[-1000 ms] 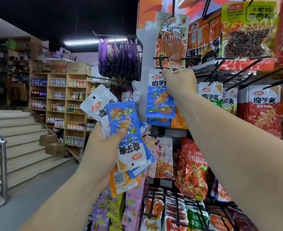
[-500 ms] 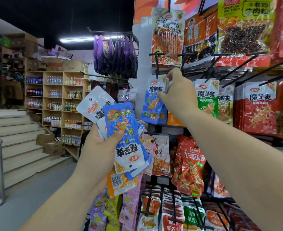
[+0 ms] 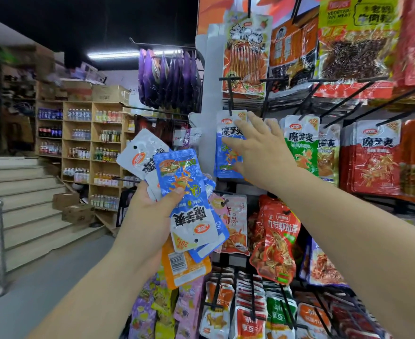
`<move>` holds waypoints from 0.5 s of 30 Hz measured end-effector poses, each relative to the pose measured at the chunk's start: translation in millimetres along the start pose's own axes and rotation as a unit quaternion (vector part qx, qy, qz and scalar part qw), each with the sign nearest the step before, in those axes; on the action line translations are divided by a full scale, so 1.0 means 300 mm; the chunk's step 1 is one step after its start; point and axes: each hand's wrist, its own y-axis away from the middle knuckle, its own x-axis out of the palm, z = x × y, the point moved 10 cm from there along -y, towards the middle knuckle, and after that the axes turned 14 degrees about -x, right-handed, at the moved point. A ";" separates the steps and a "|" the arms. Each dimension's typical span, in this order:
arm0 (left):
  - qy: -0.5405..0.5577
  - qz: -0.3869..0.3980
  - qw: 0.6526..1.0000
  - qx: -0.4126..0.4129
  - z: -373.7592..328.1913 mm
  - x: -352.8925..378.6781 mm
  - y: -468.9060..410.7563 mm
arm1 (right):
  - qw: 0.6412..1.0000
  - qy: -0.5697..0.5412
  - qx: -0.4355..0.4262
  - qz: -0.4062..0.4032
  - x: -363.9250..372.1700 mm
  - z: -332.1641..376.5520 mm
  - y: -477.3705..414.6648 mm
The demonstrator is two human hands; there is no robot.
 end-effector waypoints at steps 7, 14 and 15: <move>0.030 -0.003 1.000 -0.004 0.013 -0.003 0.027 | 0.841 -0.516 0.125 -0.103 -0.105 0.252 0.170; 0.045 -0.034 0.997 -0.062 0.176 -0.044 0.122 | 0.751 -0.612 0.226 -0.102 0.068 0.417 0.431; 0.043 -0.043 0.996 -0.071 0.206 -0.058 0.137 | 0.722 -0.642 0.238 -0.105 0.090 0.444 0.459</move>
